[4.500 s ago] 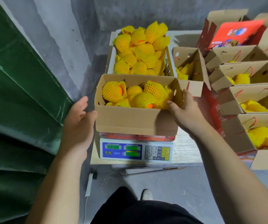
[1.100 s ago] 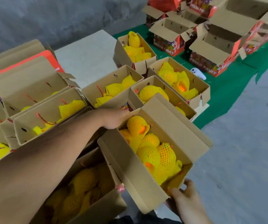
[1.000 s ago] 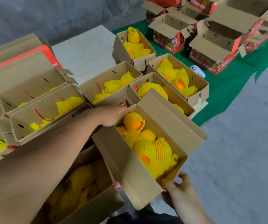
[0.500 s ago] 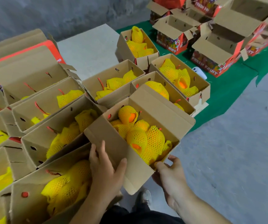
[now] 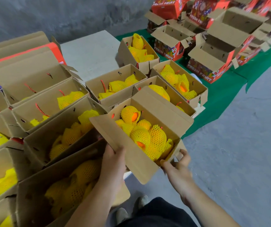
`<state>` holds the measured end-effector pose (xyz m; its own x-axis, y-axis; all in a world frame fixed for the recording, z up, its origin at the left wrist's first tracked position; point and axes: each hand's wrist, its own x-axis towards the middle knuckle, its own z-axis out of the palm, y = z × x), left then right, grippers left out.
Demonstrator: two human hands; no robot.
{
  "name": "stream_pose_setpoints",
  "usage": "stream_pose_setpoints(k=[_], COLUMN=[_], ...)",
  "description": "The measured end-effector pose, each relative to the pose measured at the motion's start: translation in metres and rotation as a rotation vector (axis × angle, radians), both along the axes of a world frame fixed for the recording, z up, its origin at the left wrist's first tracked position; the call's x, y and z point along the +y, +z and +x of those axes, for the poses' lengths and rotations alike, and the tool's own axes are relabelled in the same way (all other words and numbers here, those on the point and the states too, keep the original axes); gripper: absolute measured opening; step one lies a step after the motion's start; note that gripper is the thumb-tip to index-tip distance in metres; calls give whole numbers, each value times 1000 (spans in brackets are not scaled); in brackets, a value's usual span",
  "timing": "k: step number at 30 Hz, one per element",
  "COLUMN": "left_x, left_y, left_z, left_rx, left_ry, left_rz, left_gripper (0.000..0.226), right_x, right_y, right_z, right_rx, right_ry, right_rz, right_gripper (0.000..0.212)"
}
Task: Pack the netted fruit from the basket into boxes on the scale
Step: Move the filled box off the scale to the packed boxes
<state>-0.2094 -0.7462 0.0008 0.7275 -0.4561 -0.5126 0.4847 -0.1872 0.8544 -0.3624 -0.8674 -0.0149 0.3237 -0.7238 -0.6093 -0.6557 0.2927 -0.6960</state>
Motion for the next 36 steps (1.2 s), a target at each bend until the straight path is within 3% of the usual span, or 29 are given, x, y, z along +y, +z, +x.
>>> stream_pose_setpoints(k=[4,6,9,11,15,18,20,22,26,30,33,36], left_x=[-2,-2,-7,-18,-52,-71,-84,-98,-110,-119,-119,-97], left_y=[-8,-12,-22,-23,-25,-37,-47,-55,-60,-44,-44,-53], left_z=[-1,0,-1,-4,-14,-18,-21,-28,-34,-53,-66,-73], left_rx=[223,294,379,424,505,439,327,252,351,353,52,-69], left_ry=[67,123,216,267,429,587,615,601,556,476,370,379], left_rz=[-82,-116,-121,-135,-84,-70,143,351,289,135,329,426], left_gripper=[26,25,38,46,54,53,55,70,111,111,97,69], right_x=[-14,-41,-88,-119,-156,-176,-190,-198,-200,-194,-187,-179], right_y=[7,17,28,30,24,18,15,15,16,16,8,4], right_z=[-1,-2,9,25,58,64,62,62,61,49,37,32], right_rx=[312,458,417,343,511,410,318,277,238,271,190,86], right_ry=[450,590,560,594,918,1003,1056,1124,1230,1325,1258,1264], right_rz=[-221,-399,-793,-940,-976,-1020,-956,-909,-894,-1121,-1168,-1069], right_gripper=[71,66,52,38,56,53,52,48,41,63,74,78])
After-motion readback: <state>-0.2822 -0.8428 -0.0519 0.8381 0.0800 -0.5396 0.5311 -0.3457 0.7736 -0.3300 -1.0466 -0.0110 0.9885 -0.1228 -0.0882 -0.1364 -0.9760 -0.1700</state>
